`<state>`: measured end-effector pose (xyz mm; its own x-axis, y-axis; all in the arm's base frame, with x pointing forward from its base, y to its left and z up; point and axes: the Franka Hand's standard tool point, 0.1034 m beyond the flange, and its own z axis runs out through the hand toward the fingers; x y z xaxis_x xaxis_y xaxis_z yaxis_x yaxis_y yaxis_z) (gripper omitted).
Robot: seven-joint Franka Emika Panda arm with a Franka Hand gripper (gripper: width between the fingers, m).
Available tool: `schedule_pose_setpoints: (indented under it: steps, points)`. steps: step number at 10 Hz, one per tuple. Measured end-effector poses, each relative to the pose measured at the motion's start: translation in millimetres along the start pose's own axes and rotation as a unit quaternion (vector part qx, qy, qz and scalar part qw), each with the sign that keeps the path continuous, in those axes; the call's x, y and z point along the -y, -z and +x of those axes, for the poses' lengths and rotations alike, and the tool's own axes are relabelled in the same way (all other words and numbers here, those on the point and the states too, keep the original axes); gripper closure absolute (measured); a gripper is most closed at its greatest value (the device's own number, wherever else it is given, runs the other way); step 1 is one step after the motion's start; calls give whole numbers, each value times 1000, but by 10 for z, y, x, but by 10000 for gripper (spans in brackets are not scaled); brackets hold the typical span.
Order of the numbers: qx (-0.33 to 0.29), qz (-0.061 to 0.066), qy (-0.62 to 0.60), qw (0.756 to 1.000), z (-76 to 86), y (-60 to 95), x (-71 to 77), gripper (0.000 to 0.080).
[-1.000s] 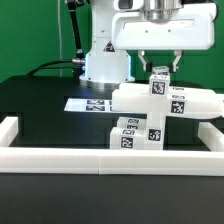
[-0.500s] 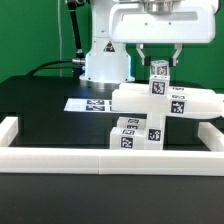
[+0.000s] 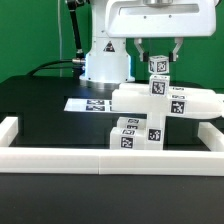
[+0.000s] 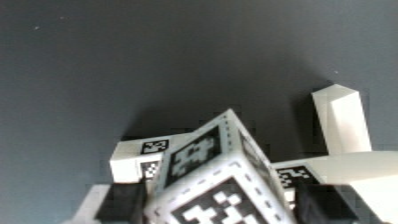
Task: Assemble chair
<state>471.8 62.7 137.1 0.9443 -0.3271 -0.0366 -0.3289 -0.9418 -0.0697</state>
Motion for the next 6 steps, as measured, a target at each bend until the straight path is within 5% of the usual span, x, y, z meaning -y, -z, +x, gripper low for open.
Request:
schedule_pose_setpoints:
  steps: [1, 3, 6]
  points:
    - [-7, -15, 27, 999, 30, -23, 20, 403]
    - [-14, -22, 60, 998, 157, 29, 85, 403]
    - [-17, -22, 71, 997, 193, 62, 113, 403]
